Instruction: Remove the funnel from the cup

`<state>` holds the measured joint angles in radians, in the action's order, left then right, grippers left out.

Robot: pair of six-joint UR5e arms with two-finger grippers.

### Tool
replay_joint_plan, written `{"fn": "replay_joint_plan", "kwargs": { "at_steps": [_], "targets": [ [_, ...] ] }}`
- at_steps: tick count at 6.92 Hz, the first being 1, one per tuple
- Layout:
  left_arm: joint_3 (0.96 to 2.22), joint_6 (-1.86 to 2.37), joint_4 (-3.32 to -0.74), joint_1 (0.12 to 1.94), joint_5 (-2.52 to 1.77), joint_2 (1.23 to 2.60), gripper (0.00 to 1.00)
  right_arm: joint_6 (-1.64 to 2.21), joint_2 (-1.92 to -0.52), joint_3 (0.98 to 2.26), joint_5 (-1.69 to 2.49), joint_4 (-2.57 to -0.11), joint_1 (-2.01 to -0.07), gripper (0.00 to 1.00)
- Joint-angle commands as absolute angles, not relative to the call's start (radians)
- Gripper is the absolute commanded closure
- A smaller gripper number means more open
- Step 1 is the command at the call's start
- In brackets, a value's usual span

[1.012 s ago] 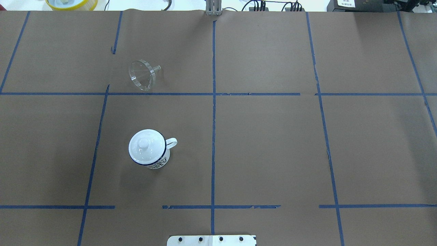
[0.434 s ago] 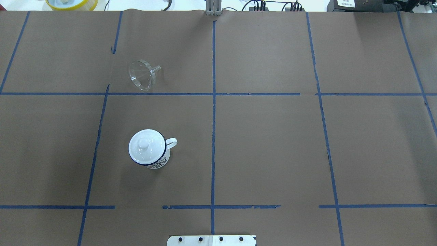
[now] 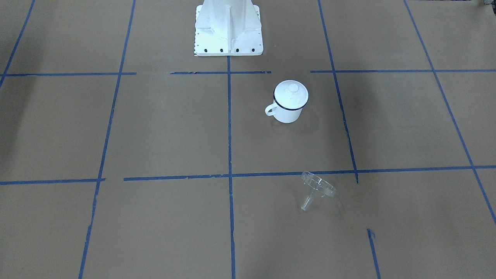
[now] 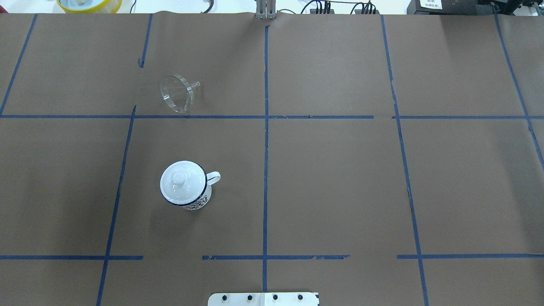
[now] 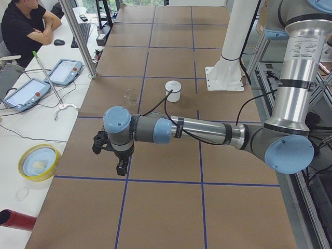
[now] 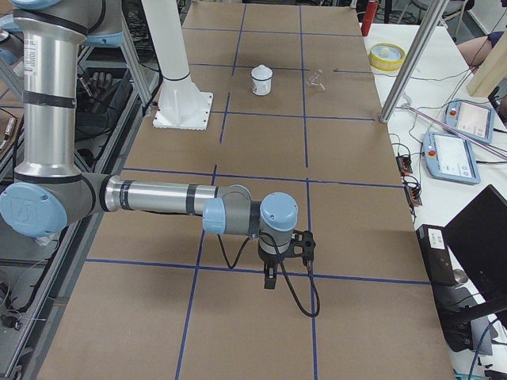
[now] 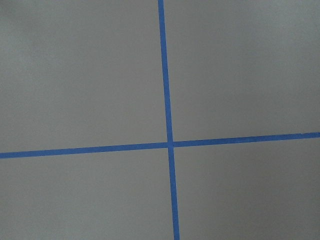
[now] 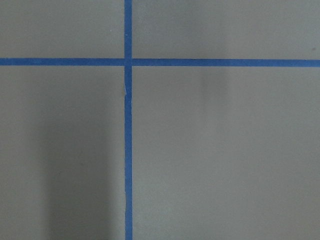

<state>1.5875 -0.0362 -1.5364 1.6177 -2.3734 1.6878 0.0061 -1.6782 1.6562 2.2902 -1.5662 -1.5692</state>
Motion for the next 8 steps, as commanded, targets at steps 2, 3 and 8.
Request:
{"fn": "replay_joint_plan", "kwargs": {
  "at_steps": [2,3,8],
  "targets": [
    [1.585,-0.031,-1.545,1.623,-2.414,1.686,0.0,0.006,-1.678,1.657,2.29,-1.566,-1.569,0.0],
    [1.594,-0.029,-1.542,1.624,-2.416,1.68,0.0,0.006,-1.678,1.657,2.29,-1.566,-1.569,0.0],
    [1.605,-0.034,-1.546,1.624,-2.402,1.643,0.0,0.006,-1.678,1.655,2.29,-1.566,-1.569,0.0]
  ]
}}
